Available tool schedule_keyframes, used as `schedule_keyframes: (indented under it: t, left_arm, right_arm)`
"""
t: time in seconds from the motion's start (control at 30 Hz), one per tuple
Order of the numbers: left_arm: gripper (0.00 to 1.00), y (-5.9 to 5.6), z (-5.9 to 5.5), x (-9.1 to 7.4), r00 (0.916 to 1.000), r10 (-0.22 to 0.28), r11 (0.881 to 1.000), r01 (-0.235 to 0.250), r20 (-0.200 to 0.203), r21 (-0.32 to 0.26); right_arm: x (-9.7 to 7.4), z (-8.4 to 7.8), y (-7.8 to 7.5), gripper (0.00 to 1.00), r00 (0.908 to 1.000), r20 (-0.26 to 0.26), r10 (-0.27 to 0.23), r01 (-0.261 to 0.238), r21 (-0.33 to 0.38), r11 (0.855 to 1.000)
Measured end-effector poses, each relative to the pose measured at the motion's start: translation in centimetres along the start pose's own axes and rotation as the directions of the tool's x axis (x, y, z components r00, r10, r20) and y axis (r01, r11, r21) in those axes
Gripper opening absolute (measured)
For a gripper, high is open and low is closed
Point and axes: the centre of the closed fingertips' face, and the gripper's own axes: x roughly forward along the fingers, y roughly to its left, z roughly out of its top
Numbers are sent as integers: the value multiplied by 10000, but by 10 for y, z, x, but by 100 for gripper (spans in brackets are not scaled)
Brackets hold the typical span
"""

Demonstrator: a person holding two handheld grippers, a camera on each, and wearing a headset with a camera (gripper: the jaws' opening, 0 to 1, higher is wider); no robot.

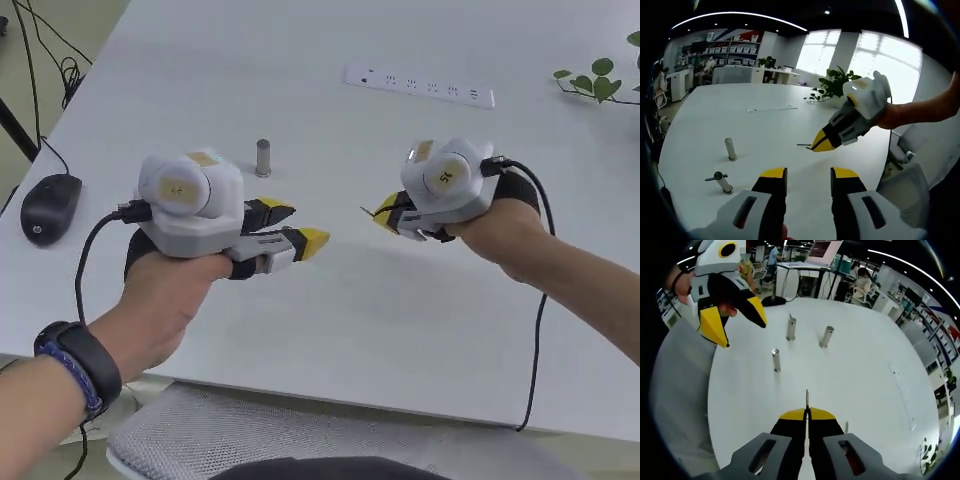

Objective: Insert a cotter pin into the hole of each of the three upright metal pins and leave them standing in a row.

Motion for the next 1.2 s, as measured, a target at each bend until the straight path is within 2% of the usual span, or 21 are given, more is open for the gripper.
schedule_keyframes:
  t: [0.07, 0.67, 0.9, 1.2]
  left_arm:
    - [33, 0, 0, 2, 10000, -23, 10000, 24, 8, -90]
    - [30, 7, 4, 11, 9999, -25, 9968, 36, 145, -799]
    - [27, 7, 6, 14, 9997, -102, 9930, 129, 230, -1170]
    - [20, 10, 7, 16, 9994, -181, 9817, 237, 312, -1888]
  right_arm:
    - [1, 1, -3, 0, 10000, 70, 15, -14, -47, 10000]
    - [-4, 32, 24, 0, 9979, 591, 269, -227, -699, 9973]
    - [-3, 41, 29, 0, 9964, 779, 336, -258, -996, 9947]
    - [-4, 49, 32, 1, 9945, 955, 427, -308, -1232, 9919]
